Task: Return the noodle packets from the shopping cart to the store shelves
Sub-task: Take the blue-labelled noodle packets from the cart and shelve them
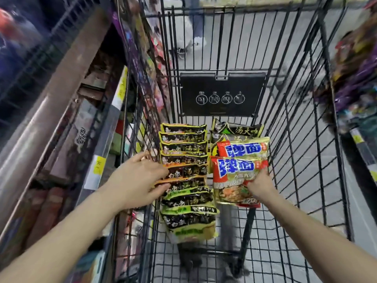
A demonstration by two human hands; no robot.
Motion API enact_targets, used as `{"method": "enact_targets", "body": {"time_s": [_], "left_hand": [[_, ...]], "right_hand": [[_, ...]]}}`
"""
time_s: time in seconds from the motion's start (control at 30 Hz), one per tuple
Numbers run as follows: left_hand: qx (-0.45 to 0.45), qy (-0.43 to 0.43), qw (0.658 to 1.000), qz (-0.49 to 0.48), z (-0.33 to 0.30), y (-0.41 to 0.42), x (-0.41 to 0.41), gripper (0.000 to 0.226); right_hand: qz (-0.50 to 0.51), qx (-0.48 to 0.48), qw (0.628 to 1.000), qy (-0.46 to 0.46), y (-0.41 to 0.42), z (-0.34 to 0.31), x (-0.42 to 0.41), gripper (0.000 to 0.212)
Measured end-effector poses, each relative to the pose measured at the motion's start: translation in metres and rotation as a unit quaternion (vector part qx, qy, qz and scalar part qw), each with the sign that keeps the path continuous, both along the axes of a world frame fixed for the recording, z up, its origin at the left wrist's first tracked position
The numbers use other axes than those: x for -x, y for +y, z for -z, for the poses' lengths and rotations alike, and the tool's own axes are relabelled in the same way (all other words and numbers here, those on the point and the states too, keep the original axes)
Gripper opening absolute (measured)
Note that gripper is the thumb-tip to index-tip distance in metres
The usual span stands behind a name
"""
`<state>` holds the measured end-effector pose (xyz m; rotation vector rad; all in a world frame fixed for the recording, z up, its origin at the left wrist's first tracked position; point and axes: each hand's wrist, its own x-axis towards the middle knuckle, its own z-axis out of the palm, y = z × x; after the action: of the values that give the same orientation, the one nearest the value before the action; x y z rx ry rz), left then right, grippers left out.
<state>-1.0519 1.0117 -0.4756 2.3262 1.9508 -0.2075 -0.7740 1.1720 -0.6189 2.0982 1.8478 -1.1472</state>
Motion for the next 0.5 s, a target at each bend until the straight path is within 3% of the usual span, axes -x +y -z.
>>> {"method": "enact_targets", "body": {"time_s": [0.2,0.37,0.5], "left_hand": [[-0.016,-0.016,1.0,0.014,0.006,-0.003,-0.002,0.045],[-0.023,-0.036,0.999,-0.001,0.006,-0.003,0.0,0.045],[-0.022,-0.048,0.999,-0.001,0.006,-0.004,-0.003,0.046]], "right_hand": [[0.077,0.006,0.992,0.1,0.001,0.024,0.007,0.079],[0.12,-0.018,0.99,0.072,0.004,0.044,0.007,0.082],[0.102,-0.007,0.993,0.05,0.005,0.048,0.001,0.06]]}}
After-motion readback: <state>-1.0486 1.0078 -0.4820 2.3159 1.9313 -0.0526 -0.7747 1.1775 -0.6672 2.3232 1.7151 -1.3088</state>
